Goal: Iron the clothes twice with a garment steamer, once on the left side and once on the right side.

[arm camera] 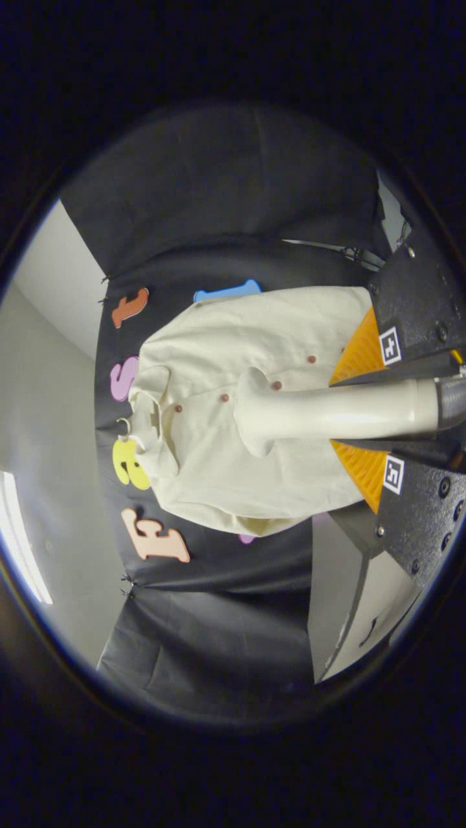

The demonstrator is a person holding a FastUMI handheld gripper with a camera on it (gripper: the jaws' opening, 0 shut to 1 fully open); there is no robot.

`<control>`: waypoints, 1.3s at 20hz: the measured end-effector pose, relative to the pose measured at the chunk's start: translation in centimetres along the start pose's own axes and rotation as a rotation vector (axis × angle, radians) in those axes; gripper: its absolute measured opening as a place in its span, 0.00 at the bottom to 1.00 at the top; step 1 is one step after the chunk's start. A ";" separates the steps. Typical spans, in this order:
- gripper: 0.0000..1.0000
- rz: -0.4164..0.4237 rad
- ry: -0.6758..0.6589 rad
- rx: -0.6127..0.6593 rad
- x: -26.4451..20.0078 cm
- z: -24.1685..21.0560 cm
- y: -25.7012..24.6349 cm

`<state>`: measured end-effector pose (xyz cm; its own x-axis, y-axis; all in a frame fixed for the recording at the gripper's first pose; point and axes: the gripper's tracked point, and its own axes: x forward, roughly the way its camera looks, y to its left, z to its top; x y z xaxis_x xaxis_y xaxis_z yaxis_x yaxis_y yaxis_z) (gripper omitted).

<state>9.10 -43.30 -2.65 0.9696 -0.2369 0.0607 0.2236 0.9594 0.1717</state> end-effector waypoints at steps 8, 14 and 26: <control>0.36 -0.069 -0.124 0.033 7.1 7.7 -5.3; 0.36 -0.091 -0.077 0.132 10.5 3.7 -8.5; 0.36 -0.145 0.084 0.211 6.7 -9.8 -11.5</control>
<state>14.04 -54.42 -13.88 0.9359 -0.3472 -0.0596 0.3434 0.8612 0.3748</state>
